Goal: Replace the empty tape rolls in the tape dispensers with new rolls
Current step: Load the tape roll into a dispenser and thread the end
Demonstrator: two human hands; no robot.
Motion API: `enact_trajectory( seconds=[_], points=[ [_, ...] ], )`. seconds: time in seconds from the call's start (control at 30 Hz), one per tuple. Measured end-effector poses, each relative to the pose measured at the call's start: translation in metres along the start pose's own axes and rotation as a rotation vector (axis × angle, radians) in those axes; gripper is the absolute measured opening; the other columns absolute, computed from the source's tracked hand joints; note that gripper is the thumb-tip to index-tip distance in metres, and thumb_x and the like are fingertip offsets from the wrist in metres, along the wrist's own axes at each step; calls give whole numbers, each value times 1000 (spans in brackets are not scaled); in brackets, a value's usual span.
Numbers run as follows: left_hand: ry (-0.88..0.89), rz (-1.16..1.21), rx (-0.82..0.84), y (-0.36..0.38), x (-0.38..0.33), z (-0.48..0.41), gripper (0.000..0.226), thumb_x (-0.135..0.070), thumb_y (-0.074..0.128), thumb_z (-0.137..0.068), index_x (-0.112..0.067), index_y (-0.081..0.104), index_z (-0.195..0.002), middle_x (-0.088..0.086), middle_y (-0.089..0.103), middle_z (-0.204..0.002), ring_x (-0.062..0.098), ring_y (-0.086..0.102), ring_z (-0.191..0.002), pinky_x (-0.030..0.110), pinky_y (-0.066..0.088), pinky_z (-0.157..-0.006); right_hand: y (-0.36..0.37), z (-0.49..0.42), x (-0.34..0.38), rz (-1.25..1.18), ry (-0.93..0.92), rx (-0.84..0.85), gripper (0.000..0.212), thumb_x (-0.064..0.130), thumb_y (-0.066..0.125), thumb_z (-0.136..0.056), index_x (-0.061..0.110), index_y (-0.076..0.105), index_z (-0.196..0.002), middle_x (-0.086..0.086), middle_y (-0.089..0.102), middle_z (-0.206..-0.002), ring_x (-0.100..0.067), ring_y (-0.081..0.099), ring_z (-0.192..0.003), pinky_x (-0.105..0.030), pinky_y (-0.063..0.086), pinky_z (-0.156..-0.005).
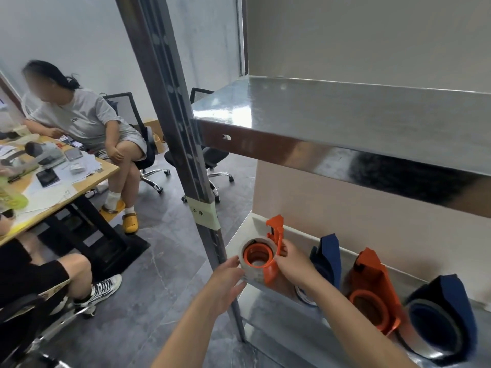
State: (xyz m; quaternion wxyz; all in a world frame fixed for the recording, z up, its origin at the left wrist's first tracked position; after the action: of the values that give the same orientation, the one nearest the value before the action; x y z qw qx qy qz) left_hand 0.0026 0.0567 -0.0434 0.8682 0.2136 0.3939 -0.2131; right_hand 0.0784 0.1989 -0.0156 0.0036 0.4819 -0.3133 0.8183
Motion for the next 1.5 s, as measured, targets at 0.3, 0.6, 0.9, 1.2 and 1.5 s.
enact_trajectory(
  seconds=[0.3,0.6,0.9,1.2,1.5],
  points=[
    [-24,32,-6,-8,3,-1,56,1,60,-76,-19,50,-128,-1,61,-120,17,55,-116,33,42,-102,22,-20,-7,93,178,-98,56,26,62,-90,7,32,-133,-14,58,-124,-32,57,-112,-28,40,-77],
    [28,13,93,-14,-6,13,46,-5,62,-77,-17,57,-121,4,69,-114,17,66,-94,34,51,-92,17,-28,-12,-17,124,-231,53,25,71,-75,11,40,-114,-7,63,-97,-30,64,-85,-46,57,-76],
    [93,150,141,-4,-41,52,37,-24,72,-81,-11,59,-113,15,64,-117,33,65,-105,44,47,-100,-10,-4,27,-320,-77,-58,49,20,74,-75,10,49,-115,-10,65,-99,-24,69,-72,-30,56,-45],
    [221,172,468,8,-61,115,87,-10,90,-48,-21,54,-127,18,62,-121,39,60,-110,61,48,-89,-16,54,48,-533,-262,366,44,7,61,-90,19,47,-130,-7,68,-120,-26,67,-107,-49,54,-91],
    [286,56,474,14,-68,159,101,-13,94,-35,-25,52,-125,15,64,-115,34,65,-102,52,55,-78,-28,95,67,-485,-409,327,43,6,56,-93,26,47,-130,-3,67,-120,-22,65,-110,-44,56,-89]
  ],
)
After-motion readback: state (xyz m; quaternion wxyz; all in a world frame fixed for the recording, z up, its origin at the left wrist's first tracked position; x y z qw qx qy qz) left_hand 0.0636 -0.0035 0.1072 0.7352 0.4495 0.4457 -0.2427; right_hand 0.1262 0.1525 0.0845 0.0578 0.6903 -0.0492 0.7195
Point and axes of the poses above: each hand's wrist, its own z-axis away from the middle knuckle, its own y-axis out of the palm, x = y × z, the point moved 2 cm from there along -z, towards the middle knuckle
